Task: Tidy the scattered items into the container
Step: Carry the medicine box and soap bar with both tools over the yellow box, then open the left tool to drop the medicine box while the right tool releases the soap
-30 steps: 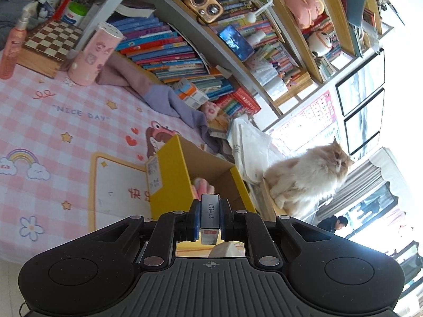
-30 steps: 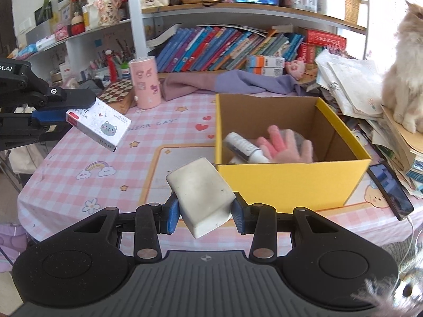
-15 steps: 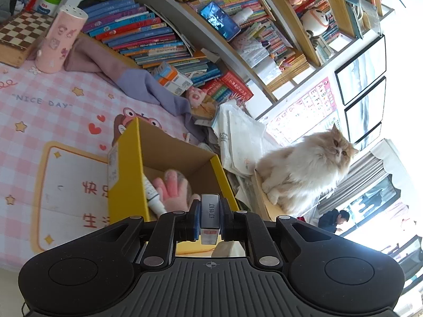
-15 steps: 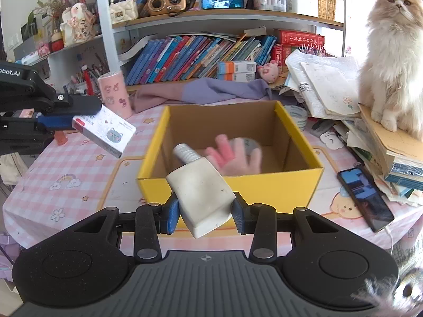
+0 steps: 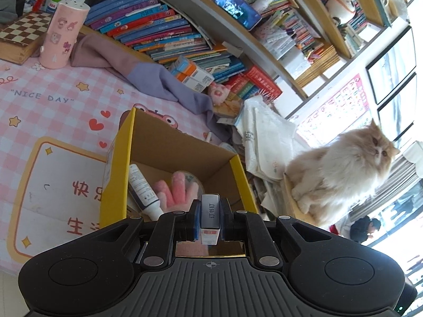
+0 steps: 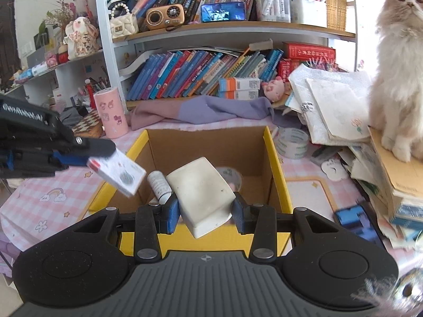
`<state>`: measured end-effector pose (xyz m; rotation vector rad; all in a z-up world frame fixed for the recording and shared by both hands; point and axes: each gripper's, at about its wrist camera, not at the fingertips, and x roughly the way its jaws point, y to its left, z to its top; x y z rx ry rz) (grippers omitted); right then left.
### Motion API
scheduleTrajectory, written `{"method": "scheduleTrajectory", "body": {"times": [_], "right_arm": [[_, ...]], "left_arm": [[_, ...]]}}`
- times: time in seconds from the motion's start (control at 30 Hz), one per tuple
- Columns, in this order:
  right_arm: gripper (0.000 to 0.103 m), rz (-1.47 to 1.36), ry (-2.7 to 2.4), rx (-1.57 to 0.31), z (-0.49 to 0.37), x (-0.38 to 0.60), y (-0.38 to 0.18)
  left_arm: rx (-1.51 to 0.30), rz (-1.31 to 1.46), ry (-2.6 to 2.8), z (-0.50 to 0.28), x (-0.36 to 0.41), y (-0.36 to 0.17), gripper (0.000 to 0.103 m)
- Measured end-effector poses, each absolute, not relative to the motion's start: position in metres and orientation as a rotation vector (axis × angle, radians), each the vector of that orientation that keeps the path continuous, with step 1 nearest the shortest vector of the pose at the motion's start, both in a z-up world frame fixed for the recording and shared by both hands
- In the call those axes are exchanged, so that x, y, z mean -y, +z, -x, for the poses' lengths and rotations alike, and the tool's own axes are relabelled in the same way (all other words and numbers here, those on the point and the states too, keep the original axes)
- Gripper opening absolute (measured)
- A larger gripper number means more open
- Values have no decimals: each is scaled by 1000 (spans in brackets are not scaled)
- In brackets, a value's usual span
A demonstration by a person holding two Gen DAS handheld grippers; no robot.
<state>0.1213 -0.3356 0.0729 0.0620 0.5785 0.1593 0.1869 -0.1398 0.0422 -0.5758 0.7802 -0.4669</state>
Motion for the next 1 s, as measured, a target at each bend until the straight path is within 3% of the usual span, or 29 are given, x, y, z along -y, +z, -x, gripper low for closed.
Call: {"method": "scheduleTrajectory", "body": {"times": [1.0], "right_arm": [[38, -20, 334, -737, -203, 331, 17]], "left_arm": [[-884, 291, -233, -210, 178, 2, 13]]}}
